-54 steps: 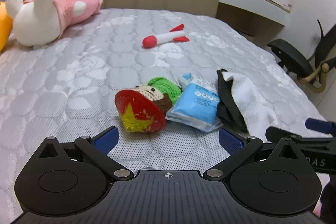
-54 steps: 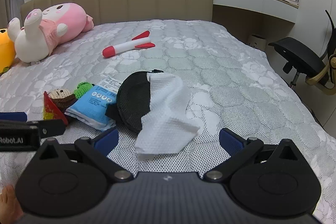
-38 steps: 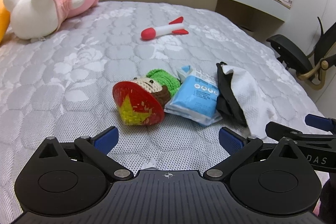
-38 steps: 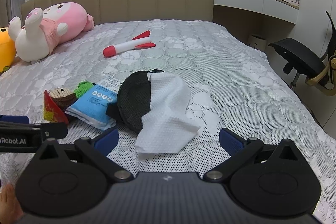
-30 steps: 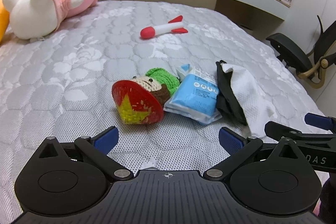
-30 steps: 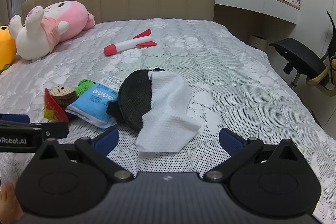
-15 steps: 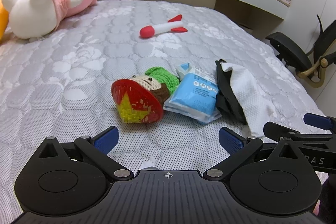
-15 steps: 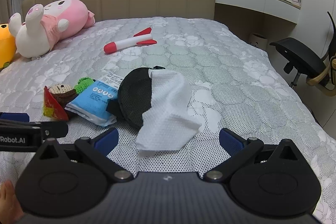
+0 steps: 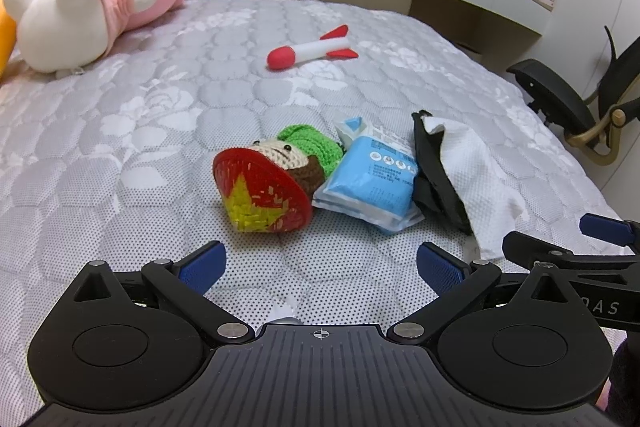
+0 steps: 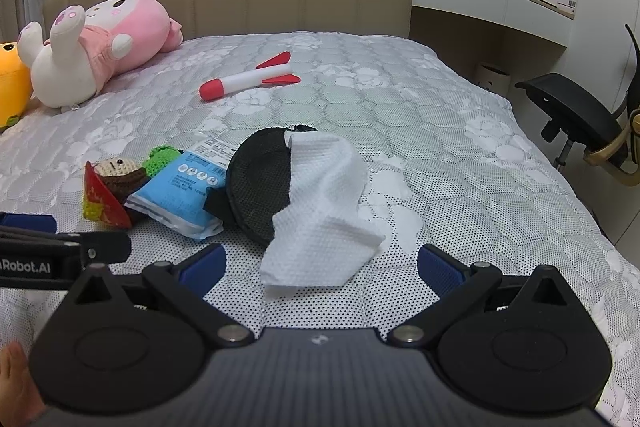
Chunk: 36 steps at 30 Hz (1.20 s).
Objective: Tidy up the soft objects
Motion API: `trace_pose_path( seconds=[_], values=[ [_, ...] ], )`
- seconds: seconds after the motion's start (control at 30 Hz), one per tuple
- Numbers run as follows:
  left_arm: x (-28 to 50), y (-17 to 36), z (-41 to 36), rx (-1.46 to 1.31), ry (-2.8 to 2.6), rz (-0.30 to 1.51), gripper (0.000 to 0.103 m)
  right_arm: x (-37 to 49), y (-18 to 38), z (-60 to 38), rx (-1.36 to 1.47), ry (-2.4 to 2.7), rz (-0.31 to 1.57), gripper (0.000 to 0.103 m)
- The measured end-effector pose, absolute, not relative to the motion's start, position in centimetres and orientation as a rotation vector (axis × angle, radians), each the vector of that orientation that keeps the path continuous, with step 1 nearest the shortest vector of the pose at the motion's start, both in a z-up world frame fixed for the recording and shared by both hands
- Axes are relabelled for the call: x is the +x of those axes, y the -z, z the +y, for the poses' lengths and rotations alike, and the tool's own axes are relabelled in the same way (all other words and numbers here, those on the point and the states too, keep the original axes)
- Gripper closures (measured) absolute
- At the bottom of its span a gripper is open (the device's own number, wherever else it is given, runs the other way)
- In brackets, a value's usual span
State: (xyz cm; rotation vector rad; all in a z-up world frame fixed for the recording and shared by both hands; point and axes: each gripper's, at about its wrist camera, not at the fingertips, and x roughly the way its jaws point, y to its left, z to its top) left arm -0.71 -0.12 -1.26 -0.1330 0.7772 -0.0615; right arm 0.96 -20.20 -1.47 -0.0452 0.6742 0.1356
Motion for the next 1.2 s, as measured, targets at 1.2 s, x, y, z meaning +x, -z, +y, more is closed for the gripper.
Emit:
trace_pose_path(
  seconds=[1.2],
  values=[
    [9.4, -2.3, -3.7, -0.056, 0.311, 0.988, 0.000, 13.8, 0.1, -23.1, 0.193, -0.196, 0.711, 0.025]
  ],
)
